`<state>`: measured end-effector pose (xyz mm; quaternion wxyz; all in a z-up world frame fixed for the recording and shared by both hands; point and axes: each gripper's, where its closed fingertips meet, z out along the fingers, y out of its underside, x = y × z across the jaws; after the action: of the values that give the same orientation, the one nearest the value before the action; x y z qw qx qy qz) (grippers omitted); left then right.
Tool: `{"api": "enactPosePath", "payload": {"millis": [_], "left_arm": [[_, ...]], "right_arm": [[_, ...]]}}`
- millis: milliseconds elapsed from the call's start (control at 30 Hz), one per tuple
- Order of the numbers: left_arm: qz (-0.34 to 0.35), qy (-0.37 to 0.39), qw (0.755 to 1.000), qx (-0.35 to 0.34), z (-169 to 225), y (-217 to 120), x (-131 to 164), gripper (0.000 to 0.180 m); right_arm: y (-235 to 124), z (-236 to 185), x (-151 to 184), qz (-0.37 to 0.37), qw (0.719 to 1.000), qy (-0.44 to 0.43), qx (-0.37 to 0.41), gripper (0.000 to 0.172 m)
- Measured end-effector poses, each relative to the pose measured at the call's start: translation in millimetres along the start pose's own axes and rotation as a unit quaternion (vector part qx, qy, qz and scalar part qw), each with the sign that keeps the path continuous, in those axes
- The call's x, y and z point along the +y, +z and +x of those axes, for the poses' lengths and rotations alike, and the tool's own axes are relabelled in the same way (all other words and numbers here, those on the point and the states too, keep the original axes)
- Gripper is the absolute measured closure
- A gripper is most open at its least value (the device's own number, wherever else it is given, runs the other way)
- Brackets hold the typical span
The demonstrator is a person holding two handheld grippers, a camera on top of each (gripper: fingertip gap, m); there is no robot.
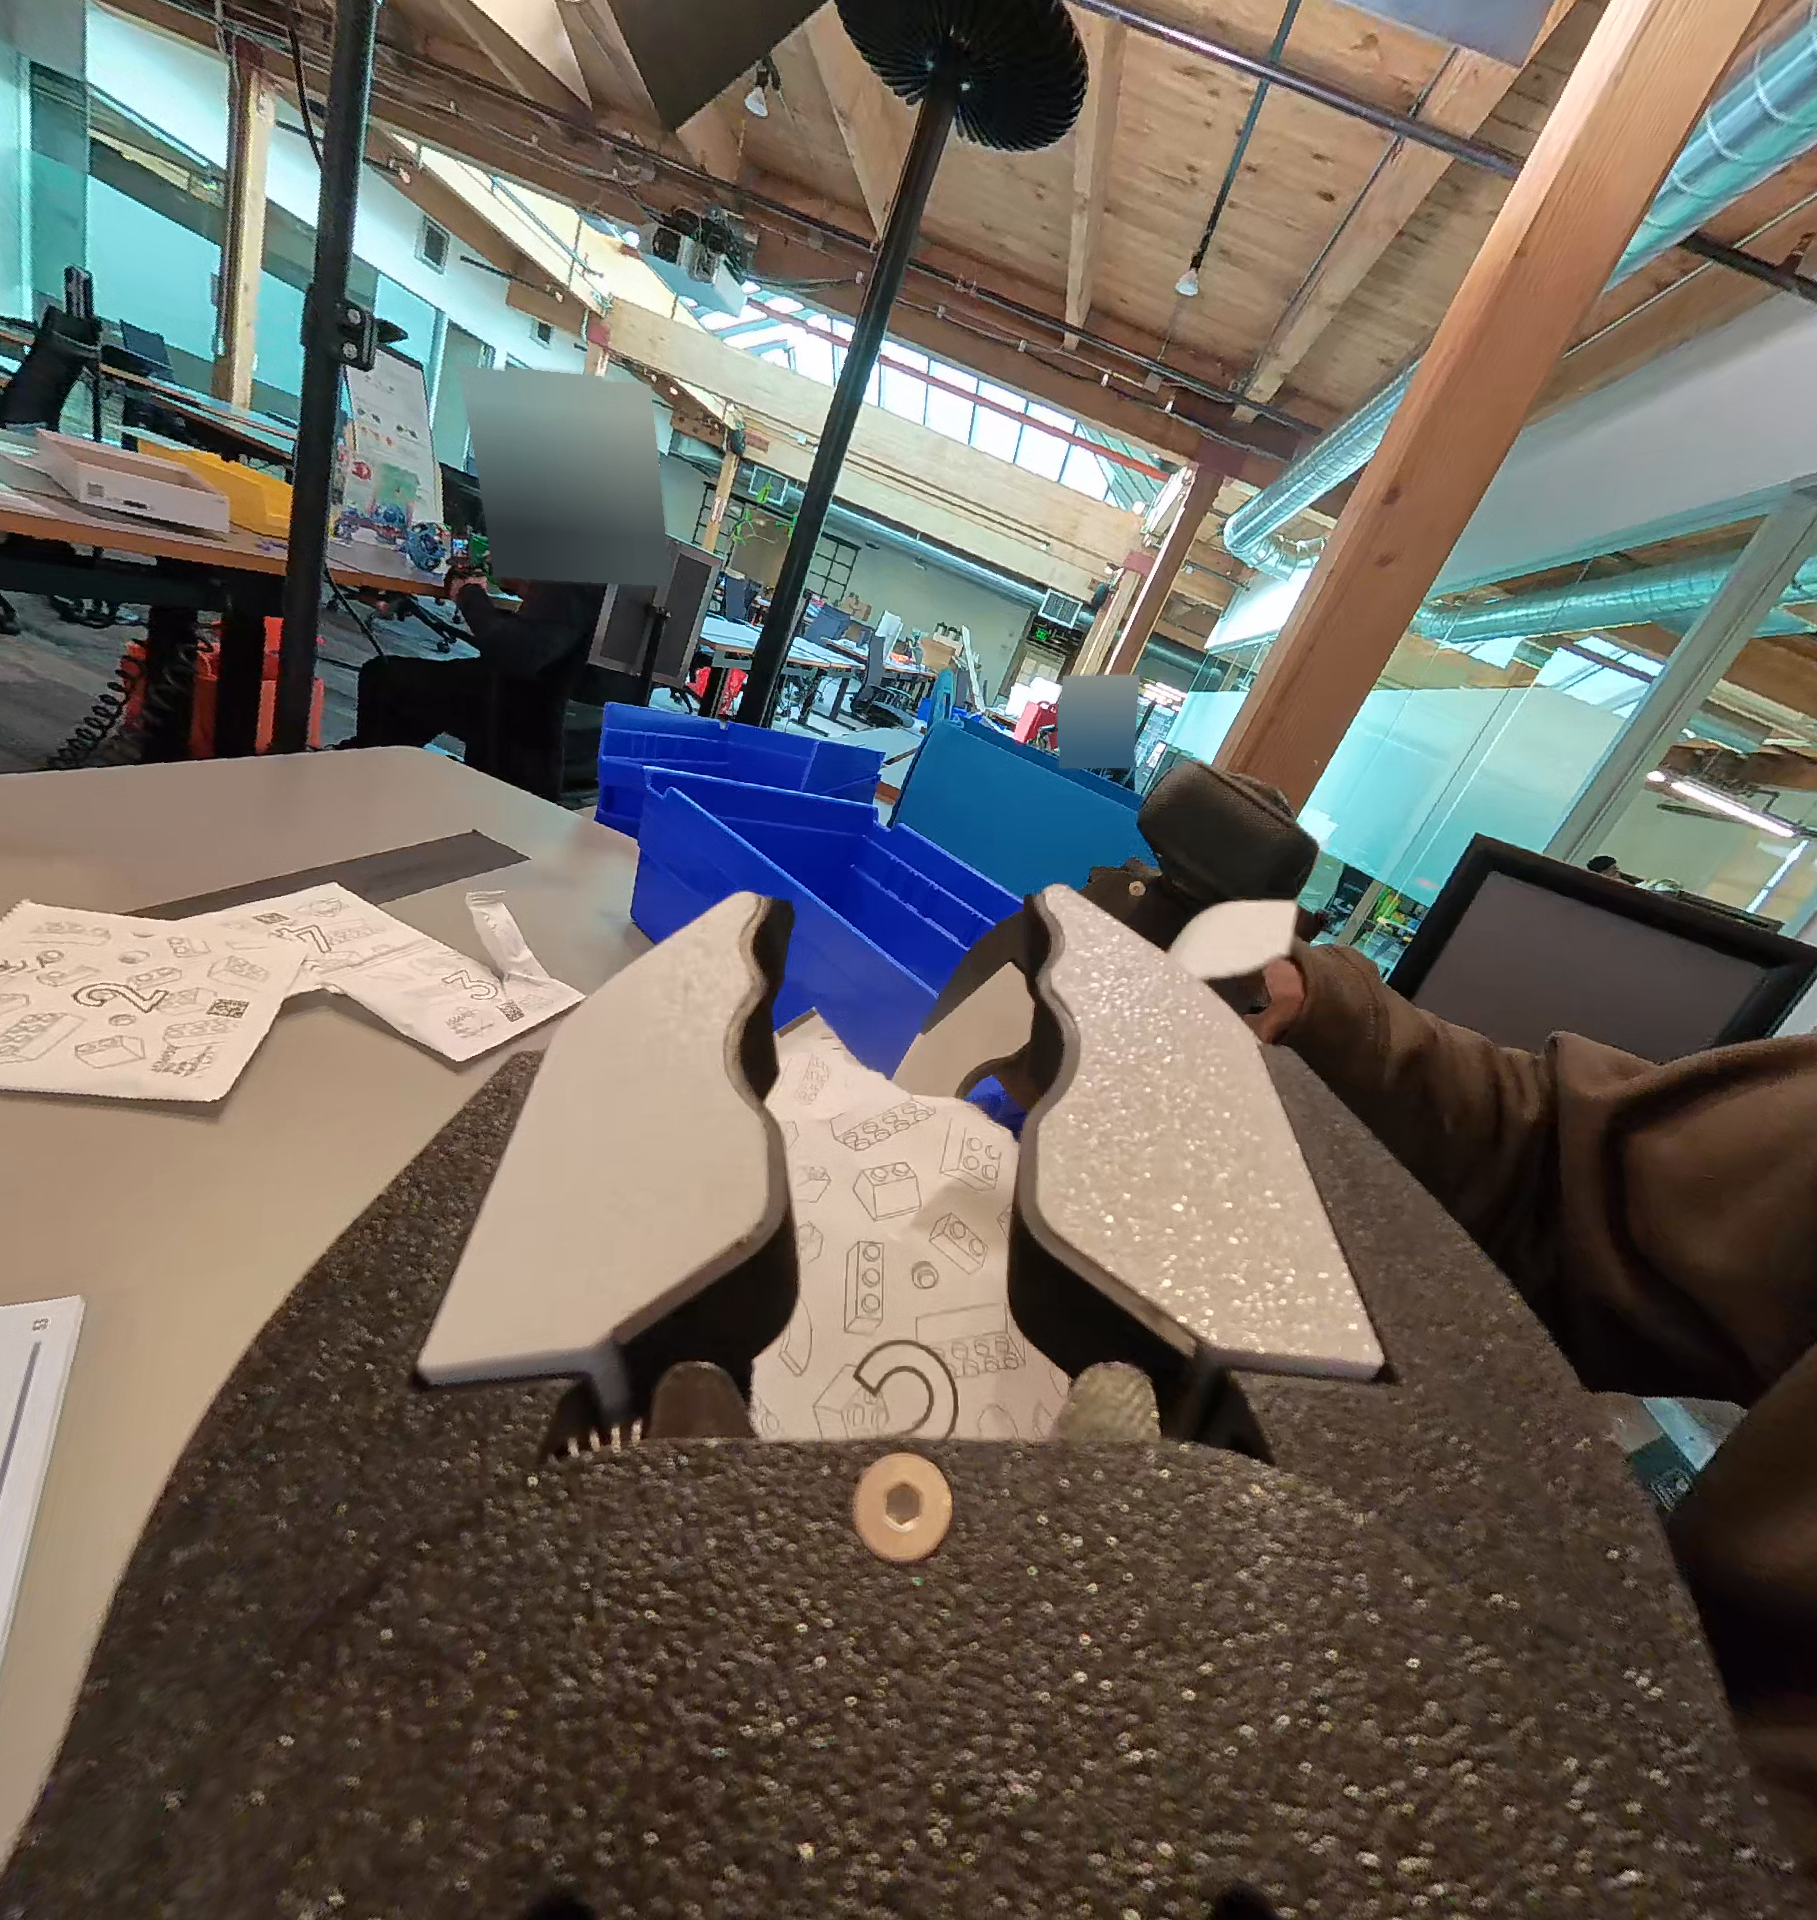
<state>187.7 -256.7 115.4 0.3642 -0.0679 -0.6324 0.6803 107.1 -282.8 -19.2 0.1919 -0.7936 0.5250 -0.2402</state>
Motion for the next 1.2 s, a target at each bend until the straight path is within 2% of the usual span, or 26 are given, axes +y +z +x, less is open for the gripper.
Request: {"api": "enactPosePath", "payload": {"millis": [133,233,333,467,667,733,867,1000,1067,1200], "left_arm": [[-0.010,-0.024,1.000,-0.005,-4.8,0.6,4.6,0.136],[-0.017,-0.053,0.998,-0.017,-12.0,0.1,8.5,0.135],[0.008,-0.090,0.996,0.000,-10.8,-2.4,2.0,0.135],[0.070,-0.150,0.986,0.036,-9.0,-11.1,-16.6,0.137],[0.075,-0.145,0.986,0.021,-16.2,-16.9,-18.9,0.138],[0.083,-0.145,0.986,0.024,-14.6,-17.6,-21.9,0.139],[0.118,-0.161,0.978,0.053,-4.1,-19.0,-33.6,0.139],[0.203,-0.191,0.950,0.139,20.7,-28.4,-60.0,0.139],[0.240,-0.191,0.937,0.167,30.1,-35.8,-71.7,0.138],[0.294,-0.180,0.922,0.174,35.1,-49.0,-86.5,0.138]], "right_arm": [[-11.9,20.4,3.8,0.005,0.998,-0.003,0.068,0.131],[-23.0,33.5,1.6,0.012,0.991,-0.043,0.127,0.131],[-32.0,40.0,-6.9,0.042,0.982,-0.075,0.167,0.131],[-32.1,11.4,-19.2,0.098,0.983,-0.115,0.100,0.130],[-32.1,9.6,6.0,0.019,0.992,-0.111,0.062,0.124],[-41.0,16.4,6.8,0.024,0.992,-0.096,0.075,0.124],[-53.5,3.4,-22.5,0.120,0.990,-0.056,0.053,0.126],[-41.5,-37.5,-68.3,0.203,0.976,-0.076,0.019,0.125],[-37.8,-51.3,-89.4,0.237,0.967,-0.092,0.022,0.124],[-42.5,-64.6,-129.3,0.340,0.937,-0.076,0.012,0.121]]}}
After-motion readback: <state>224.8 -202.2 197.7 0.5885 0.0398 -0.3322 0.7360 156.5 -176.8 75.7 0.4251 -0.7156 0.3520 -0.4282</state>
